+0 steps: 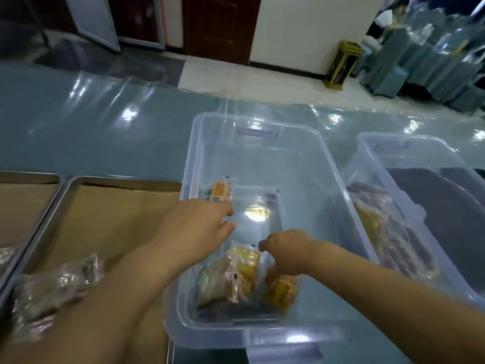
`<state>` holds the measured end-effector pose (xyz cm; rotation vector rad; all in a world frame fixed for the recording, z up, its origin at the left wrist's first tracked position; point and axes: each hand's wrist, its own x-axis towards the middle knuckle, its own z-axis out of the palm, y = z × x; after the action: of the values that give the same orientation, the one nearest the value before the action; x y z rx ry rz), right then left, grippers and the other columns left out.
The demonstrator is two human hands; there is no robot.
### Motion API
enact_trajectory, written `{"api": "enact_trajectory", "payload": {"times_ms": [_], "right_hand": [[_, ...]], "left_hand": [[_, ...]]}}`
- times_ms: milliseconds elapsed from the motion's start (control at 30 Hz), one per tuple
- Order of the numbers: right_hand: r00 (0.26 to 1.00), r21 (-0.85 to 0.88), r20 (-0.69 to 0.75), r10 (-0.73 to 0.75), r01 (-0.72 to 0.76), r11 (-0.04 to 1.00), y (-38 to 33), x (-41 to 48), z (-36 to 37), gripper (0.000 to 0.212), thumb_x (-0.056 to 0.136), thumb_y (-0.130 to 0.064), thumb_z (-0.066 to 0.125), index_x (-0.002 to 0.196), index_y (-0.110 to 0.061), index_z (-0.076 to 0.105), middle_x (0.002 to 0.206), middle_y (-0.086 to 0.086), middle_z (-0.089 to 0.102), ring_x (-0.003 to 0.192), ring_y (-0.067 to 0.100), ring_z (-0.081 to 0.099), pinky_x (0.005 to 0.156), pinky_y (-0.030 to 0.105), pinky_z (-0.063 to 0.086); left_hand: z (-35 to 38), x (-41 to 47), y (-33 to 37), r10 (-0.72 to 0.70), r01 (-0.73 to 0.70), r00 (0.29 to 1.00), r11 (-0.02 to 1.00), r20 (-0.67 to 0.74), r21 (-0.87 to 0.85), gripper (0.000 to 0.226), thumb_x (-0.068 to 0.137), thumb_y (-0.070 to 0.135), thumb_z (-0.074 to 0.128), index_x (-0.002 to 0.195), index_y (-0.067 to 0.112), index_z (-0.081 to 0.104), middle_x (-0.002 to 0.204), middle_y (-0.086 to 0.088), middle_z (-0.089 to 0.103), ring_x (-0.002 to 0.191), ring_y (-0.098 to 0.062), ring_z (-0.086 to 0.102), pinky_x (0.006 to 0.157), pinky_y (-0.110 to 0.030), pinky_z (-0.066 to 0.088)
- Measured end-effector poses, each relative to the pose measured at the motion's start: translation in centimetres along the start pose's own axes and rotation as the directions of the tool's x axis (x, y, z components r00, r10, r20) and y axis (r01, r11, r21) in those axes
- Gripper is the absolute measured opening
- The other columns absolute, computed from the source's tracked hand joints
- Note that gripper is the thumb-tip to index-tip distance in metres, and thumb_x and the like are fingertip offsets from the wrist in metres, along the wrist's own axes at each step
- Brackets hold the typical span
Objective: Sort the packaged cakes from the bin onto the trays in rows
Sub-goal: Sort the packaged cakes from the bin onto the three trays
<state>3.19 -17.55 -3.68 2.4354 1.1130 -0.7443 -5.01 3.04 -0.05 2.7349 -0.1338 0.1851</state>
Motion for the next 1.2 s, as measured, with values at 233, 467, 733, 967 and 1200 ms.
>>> {"api": "enact_trajectory", "payload": {"times_ms": [233,467,733,967,1200], "right_hand": [[0.952,-0.227,0.283,-0.118,0.186,0.956,0.2,2.2,2.6,0.043,0.08,-0.048,0.064,0.104,-0.012,0.062,0.094,0.005,0.065,0.079,0.022,0.059,0.067,0.031,0.044],[0.906,-0.298,0.389,-0.168,0.296,0.907,-1.0,2.7,4.0,0.034,0.083,-0.034,0.068,0.109,-0.014,0.06,0.08,0.004,0.053,0.087,0.026,0.058,0.075,0.035,0.048],[0.976,-0.24,0.12,-0.179,0.204,0.949,1.8,1.3,-2.6,0.04,0.075,-0.042,0.07,0.1,-0.014,0.057,0.083,-0.002,0.055,0.073,0.018,0.054,0.062,0.027,0.043],[0.842,0.22,-0.496,-0.212,0.358,0.907,2.5,-3.1,-9.4,0.05,0.061,-0.05,0.079,0.101,-0.028,0.058,0.084,-0.011,0.062,0.072,0.01,0.055,0.061,0.028,0.043],[0.762,0.453,-0.638,-0.111,0.488,0.747,2.6,-1.4,-8.8,0.068,0.062,-0.041,0.083,0.119,-0.03,0.048,0.095,-0.014,0.059,0.082,0.008,0.059,0.07,0.025,0.05]], "left_hand": [[1.1,0.4,0.1,-0.06,0.065,0.995,0.996,-0.083,0.064,0.025,0.09,0.041,0.048,0.108,0.031,0.062,0.085,0.004,0.069,0.07,-0.013,0.058,0.049,-0.019,0.031],[1.4,0.4,0.0,-0.076,0.083,0.992,0.995,-0.096,0.061,0.023,0.089,0.041,0.051,0.106,0.031,0.063,0.077,0.006,0.067,0.064,-0.011,0.057,0.049,-0.017,0.03],[0.7,0.1,0.1,-0.086,0.086,0.992,0.996,-0.091,-0.002,0.029,0.085,0.05,0.054,0.107,0.035,0.063,0.086,0.01,0.068,0.07,-0.007,0.058,0.056,-0.021,0.044],[-0.8,1.8,1.9,-0.013,0.081,0.968,0.961,0.25,-0.265,0.081,0.057,0.077,0.061,0.128,0.048,0.036,0.126,0.023,0.052,0.111,0.003,0.047,0.091,-0.026,0.043],[-2.8,3.4,1.3,-0.098,0.14,0.986,0.925,0.133,-0.354,0.038,0.066,0.053,0.072,0.097,0.037,0.057,0.081,0.014,0.064,0.073,-0.001,0.059,0.069,-0.039,0.053]]}}
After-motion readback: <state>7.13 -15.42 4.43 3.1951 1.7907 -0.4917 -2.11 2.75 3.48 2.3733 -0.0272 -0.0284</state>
